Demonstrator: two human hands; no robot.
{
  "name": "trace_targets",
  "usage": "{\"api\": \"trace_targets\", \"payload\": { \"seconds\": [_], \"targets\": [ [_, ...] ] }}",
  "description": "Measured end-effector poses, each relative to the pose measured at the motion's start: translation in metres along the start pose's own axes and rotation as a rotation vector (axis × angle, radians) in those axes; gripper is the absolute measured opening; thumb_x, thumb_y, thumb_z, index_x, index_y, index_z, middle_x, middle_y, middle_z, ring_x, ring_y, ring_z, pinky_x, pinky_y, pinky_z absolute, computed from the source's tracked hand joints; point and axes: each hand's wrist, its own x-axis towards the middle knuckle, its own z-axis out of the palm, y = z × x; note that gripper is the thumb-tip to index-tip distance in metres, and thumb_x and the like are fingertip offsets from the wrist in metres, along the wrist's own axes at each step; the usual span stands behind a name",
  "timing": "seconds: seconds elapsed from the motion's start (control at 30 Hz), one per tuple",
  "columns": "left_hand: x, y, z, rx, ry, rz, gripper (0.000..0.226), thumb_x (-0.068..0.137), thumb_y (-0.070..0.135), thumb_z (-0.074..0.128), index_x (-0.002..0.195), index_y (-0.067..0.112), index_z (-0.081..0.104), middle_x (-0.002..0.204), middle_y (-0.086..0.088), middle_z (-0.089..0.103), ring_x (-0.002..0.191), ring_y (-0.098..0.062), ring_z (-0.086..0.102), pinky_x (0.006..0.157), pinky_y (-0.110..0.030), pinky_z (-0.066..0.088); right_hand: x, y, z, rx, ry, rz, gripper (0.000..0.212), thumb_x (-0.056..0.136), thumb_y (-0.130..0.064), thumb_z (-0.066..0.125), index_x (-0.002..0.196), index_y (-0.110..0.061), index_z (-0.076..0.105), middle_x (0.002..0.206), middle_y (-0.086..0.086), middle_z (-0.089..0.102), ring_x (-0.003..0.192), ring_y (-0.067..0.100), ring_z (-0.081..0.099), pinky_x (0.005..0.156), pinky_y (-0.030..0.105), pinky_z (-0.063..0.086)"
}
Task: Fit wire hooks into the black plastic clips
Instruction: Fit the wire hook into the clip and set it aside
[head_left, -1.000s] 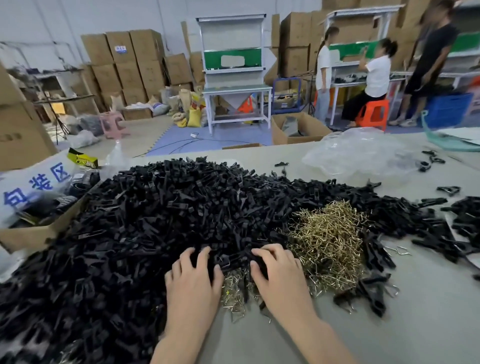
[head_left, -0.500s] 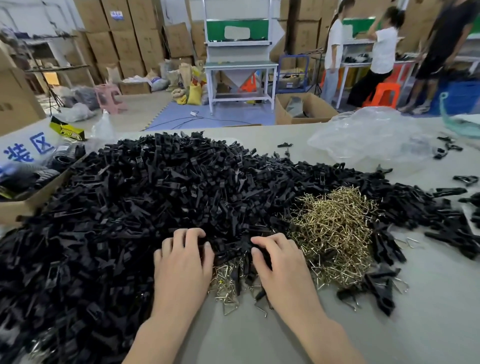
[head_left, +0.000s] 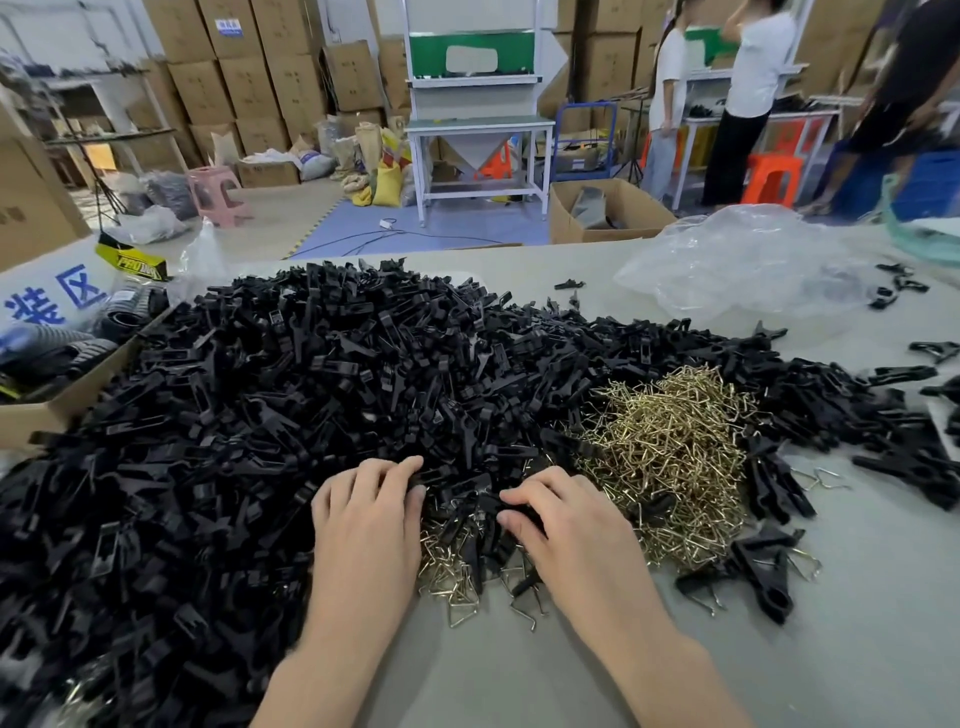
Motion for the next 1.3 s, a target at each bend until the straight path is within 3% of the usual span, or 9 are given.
{"api": "trace_targets", "payload": {
  "seconds": [0.23, 0.33, 0.47, 0.6, 0.8, 1.03, 1.13, 1.2, 1.3],
  "targets": [
    [-0.001, 0.004, -0.007, -0.170, -0.013, -0.115, 0.019, 0.095, 0.020, 0.061, 0.114, 0.018, 0.066, 0.108, 0.005, 0.061, 0.105, -0.019, 0.052, 0.097, -0.037, 0.037, 0.002, -0.002, -0.004, 0.118, 0.040, 0.084, 0.033, 0.100, -0.046, 0.046, 0.117, -0.027, 0.069, 0.106, -0.018, 0.064, 0.098, 0.003, 0.058, 0.086, 0.021, 0.049],
    [-0.002, 0.011, -0.015, -0.398, -0.009, -0.183, 0.019, 0.096, 0.029, 0.055, 0.113, 0.028, 0.061, 0.107, 0.019, 0.058, 0.102, -0.002, 0.048, 0.091, -0.027, 0.038, 0.003, -0.004, -0.009, 0.509, 0.052, 0.269, 0.029, 0.100, -0.049, 0.048, 0.119, -0.036, 0.065, 0.098, -0.023, 0.068, 0.092, -0.004, 0.062, 0.078, 0.013, 0.048],
    [-0.008, 0.032, -0.027, -0.866, -0.039, -0.412, 0.015, 0.092, 0.034, 0.060, 0.104, 0.042, 0.065, 0.089, 0.014, 0.067, 0.081, -0.005, 0.061, 0.067, -0.016, 0.047, 0.011, -0.006, -0.018, 1.183, 0.022, 0.507, 0.028, 0.093, -0.042, 0.055, 0.112, -0.025, 0.067, 0.089, -0.001, 0.077, 0.073, 0.008, 0.067, 0.059, 0.019, 0.051],
    [-0.011, 0.047, -0.033, -1.013, -0.062, -0.421, 0.025, 0.094, 0.024, 0.062, 0.103, 0.047, 0.069, 0.086, 0.009, 0.071, 0.074, -0.006, 0.062, 0.063, -0.011, 0.047, 0.014, -0.005, -0.018, 1.458, -0.009, 0.570, 0.039, 0.086, -0.036, 0.062, 0.123, -0.023, 0.063, 0.087, 0.012, 0.076, 0.068, 0.016, 0.067, 0.060, 0.022, 0.054],
    [-0.009, 0.052, -0.037, -1.089, -0.116, -0.461, 0.022, 0.096, 0.020, 0.062, 0.107, 0.035, 0.074, 0.100, 0.019, 0.075, 0.096, 0.000, 0.069, 0.078, -0.007, 0.047, 0.015, -0.006, -0.013, 1.565, -0.112, 0.577, 0.050, 0.084, -0.025, 0.069, 0.132, -0.022, 0.058, 0.106, 0.016, 0.076, 0.089, 0.024, 0.074, 0.077, 0.026, 0.058],
    [-0.010, 0.053, -0.034, -1.113, -0.034, -0.516, 0.013, 0.094, 0.022, 0.064, 0.087, 0.028, 0.073, 0.085, 0.012, 0.074, 0.073, 0.002, 0.065, 0.065, -0.008, 0.047, 0.012, -0.009, -0.015, 1.464, -0.159, 0.513, 0.038, 0.095, -0.005, 0.064, 0.127, -0.025, 0.063, 0.111, 0.006, 0.075, 0.093, 0.024, 0.074, 0.077, 0.029, 0.059],
    [-0.010, 0.050, -0.033, -1.122, 0.004, -0.520, 0.012, 0.092, 0.018, 0.066, 0.080, 0.020, 0.065, 0.099, 0.017, 0.074, 0.078, -0.009, 0.069, 0.068, -0.014, 0.051, 0.012, -0.009, -0.018, 1.366, -0.102, 0.488, 0.037, 0.096, -0.006, 0.064, 0.125, -0.028, 0.064, 0.111, -0.001, 0.076, 0.099, 0.021, 0.073, 0.080, 0.029, 0.061],
    [-0.010, 0.049, -0.034, -1.110, -0.011, -0.495, 0.017, 0.091, 0.018, 0.066, 0.076, 0.025, 0.062, 0.107, 0.019, 0.073, 0.078, -0.011, 0.070, 0.067, -0.020, 0.053, 0.011, -0.010, -0.020, 1.279, -0.095, 0.446, 0.036, 0.096, -0.009, 0.065, 0.121, -0.034, 0.067, 0.111, -0.007, 0.076, 0.101, 0.017, 0.072, 0.087, 0.030, 0.060],
    [-0.011, 0.051, -0.035, -1.112, -0.022, -0.494, 0.012, 0.089, 0.025, 0.065, 0.078, 0.032, 0.063, 0.094, 0.011, 0.075, 0.076, -0.016, 0.070, 0.067, -0.025, 0.055, 0.009, -0.014, -0.022, 1.190, -0.145, 0.368, 0.038, 0.096, -0.009, 0.066, 0.117, -0.039, 0.069, 0.110, -0.011, 0.075, 0.103, 0.009, 0.070, 0.093, 0.024, 0.055]
  ]
}}
